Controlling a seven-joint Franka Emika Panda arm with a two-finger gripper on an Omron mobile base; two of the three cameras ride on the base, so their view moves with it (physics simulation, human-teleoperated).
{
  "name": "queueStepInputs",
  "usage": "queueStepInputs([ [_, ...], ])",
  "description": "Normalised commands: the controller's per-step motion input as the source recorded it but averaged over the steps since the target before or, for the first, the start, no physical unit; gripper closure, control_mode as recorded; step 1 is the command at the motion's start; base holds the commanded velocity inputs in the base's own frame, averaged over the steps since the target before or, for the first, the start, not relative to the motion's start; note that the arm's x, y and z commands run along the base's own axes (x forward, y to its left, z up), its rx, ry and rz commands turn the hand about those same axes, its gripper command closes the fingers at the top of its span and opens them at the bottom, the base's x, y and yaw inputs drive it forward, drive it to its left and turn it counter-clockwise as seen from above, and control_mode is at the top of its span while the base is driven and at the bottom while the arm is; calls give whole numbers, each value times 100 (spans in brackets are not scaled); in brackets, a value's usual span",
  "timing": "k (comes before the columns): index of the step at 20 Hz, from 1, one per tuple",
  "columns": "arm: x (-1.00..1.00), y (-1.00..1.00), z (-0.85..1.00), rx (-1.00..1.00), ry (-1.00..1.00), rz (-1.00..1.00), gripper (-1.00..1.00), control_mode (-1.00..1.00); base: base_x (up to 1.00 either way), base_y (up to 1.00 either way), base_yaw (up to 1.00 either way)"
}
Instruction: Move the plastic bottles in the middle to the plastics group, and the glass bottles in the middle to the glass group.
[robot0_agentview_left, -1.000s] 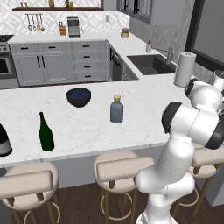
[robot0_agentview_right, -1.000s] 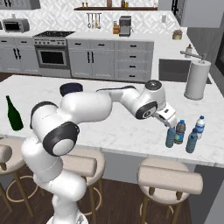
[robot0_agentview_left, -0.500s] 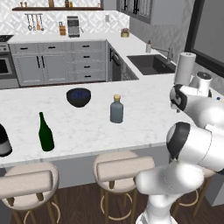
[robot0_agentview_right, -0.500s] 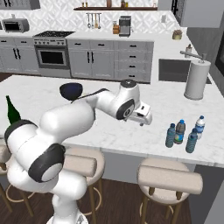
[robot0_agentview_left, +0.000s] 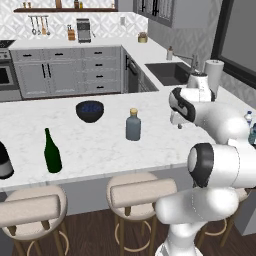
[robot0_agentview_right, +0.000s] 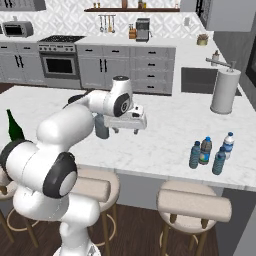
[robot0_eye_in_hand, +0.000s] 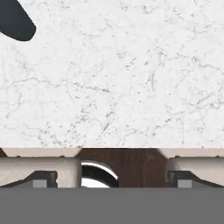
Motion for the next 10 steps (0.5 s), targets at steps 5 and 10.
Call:
queueStepInputs([
  [5,40,85,11,0,6,28,-100,-100,0,0,0],
  [10,36,80,14,0,0,23,-100,-100,0,0,0],
])
